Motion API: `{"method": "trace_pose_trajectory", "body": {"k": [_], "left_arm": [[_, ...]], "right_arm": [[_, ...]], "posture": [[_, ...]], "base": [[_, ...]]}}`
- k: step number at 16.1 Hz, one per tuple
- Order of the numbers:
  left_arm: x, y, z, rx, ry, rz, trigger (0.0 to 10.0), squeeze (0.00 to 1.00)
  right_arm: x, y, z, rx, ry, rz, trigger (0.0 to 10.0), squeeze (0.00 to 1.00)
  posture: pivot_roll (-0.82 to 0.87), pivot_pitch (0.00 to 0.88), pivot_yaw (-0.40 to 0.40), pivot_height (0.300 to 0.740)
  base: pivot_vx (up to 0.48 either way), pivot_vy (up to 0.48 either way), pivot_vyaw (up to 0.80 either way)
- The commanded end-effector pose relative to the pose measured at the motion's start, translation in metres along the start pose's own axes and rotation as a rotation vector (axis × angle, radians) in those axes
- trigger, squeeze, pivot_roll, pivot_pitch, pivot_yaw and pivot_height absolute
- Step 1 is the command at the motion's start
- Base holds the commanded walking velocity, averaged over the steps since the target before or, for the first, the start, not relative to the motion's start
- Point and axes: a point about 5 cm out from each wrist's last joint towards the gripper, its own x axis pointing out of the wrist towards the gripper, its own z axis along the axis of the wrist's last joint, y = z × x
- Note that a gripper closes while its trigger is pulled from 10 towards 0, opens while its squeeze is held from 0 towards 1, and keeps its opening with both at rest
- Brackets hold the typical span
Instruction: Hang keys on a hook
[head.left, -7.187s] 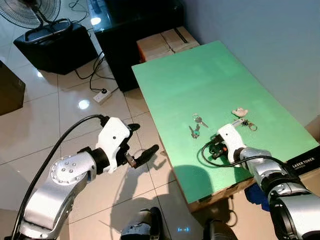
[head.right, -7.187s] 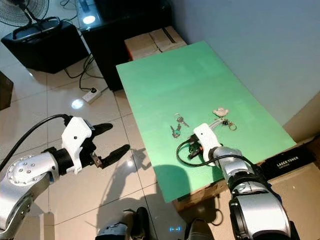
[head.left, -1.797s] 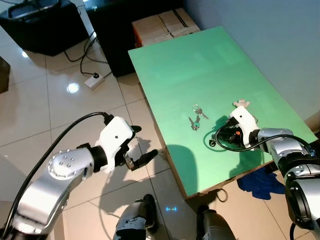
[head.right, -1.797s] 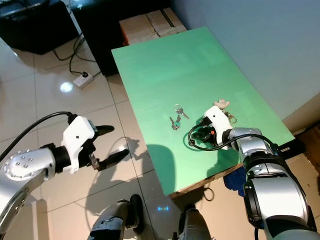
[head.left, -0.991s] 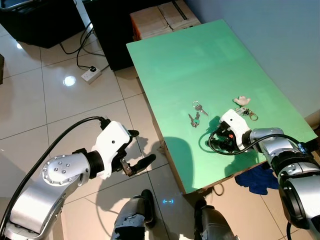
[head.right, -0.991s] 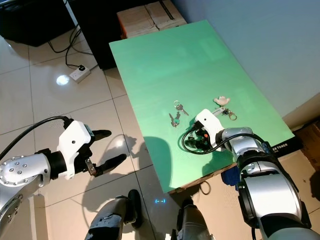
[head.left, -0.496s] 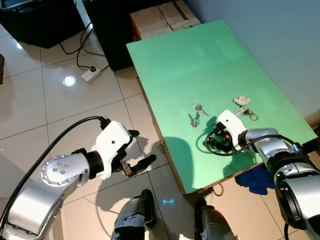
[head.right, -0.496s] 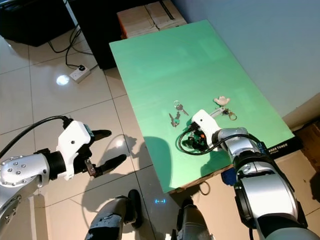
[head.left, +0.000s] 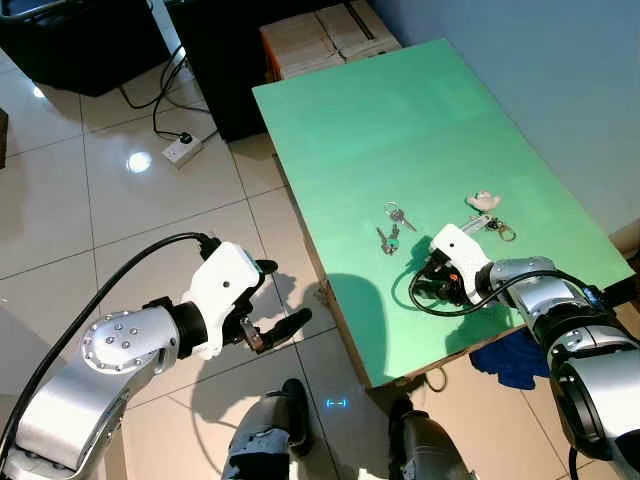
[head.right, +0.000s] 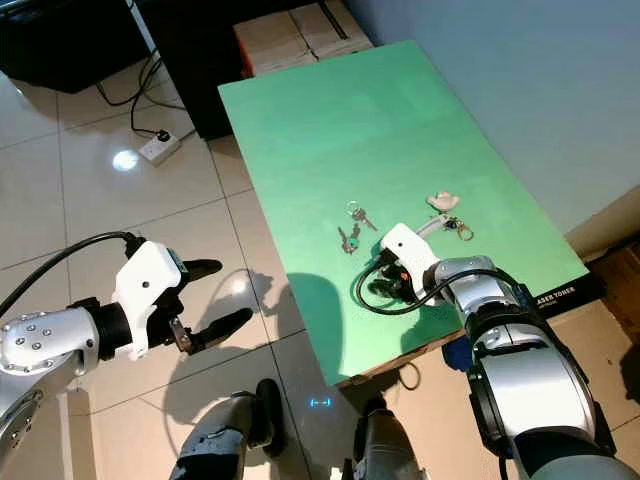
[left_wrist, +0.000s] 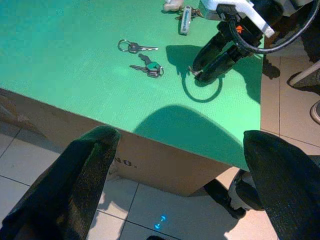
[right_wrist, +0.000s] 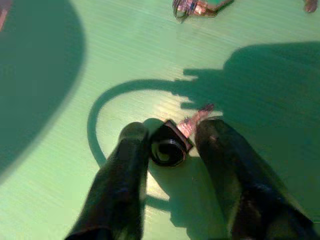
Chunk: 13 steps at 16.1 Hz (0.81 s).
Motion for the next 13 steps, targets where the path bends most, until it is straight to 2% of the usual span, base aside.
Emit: {"method": "trace_pose_trajectory", "body": {"k": [1, 6, 13], "left_arm": [[-0.0023, -0.0026, -0.0008, -0.002, 0.010, -0.014, 10.0, 0.00], [0.0008, -0.0036, 0.0006, -0.004, 0.001, -0.016, 10.0, 0.00], [0.0040, -0.0035, 0.0023, -0.002, -0.008, -0.017, 10.0, 0.00]], "right_arm": [[0.0011, 0.0042, -0.0165, 0.007, 0.070, 0.018, 0.0, 0.00], [-0.0021, 0.0009, -0.0221, -0.027, 0.115, -0.009, 0.0, 0.00], [-0.0058, -0.0043, -0.0201, -0.013, 0.091, -0.041, 0.0, 0.00]], "posture": [[0.07, 0.321, 0.067, 0.740], [0.06, 0.322, 0.062, 0.740], [0.05, 0.321, 0.066, 0.740]], "base": [[0.000, 0.000, 0.00], [0.000, 0.000, 0.00], [0.000, 0.000, 0.00]]}}
